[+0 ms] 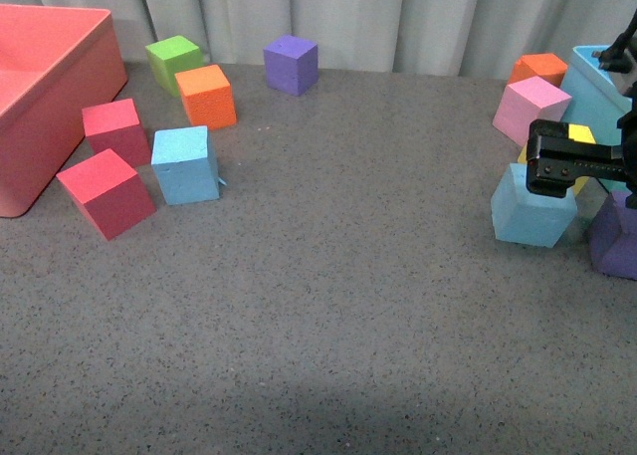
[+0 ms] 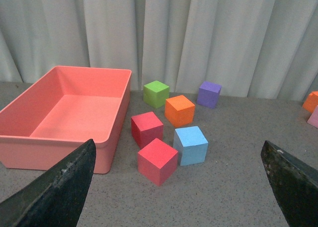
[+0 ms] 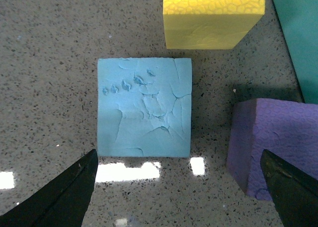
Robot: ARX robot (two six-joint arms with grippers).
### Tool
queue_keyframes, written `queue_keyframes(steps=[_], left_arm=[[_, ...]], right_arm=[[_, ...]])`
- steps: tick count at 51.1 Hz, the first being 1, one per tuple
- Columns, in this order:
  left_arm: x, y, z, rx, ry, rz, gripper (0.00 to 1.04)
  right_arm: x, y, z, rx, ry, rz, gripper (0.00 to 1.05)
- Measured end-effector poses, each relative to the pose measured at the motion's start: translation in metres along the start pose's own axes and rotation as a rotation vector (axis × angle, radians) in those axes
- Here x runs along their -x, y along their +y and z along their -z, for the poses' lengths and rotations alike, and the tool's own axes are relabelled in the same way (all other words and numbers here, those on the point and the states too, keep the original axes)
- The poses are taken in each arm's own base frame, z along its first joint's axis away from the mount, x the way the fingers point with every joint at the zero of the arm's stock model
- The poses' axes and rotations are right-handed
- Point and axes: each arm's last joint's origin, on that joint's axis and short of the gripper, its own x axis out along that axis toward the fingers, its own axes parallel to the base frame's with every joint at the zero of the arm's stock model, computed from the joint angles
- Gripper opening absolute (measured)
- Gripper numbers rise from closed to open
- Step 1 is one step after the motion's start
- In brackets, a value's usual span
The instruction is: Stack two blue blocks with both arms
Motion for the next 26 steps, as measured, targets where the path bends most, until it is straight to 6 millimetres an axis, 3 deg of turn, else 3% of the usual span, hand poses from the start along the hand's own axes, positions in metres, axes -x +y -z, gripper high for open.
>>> queue_keyframes(steps=[26], left_arm=[[0.000,0.000,0.000,0.000,0.000,0.000,0.98]], right_arm=[[-0.048,0.020,-0.013,0.010,0.092,-0.017,0.95]])
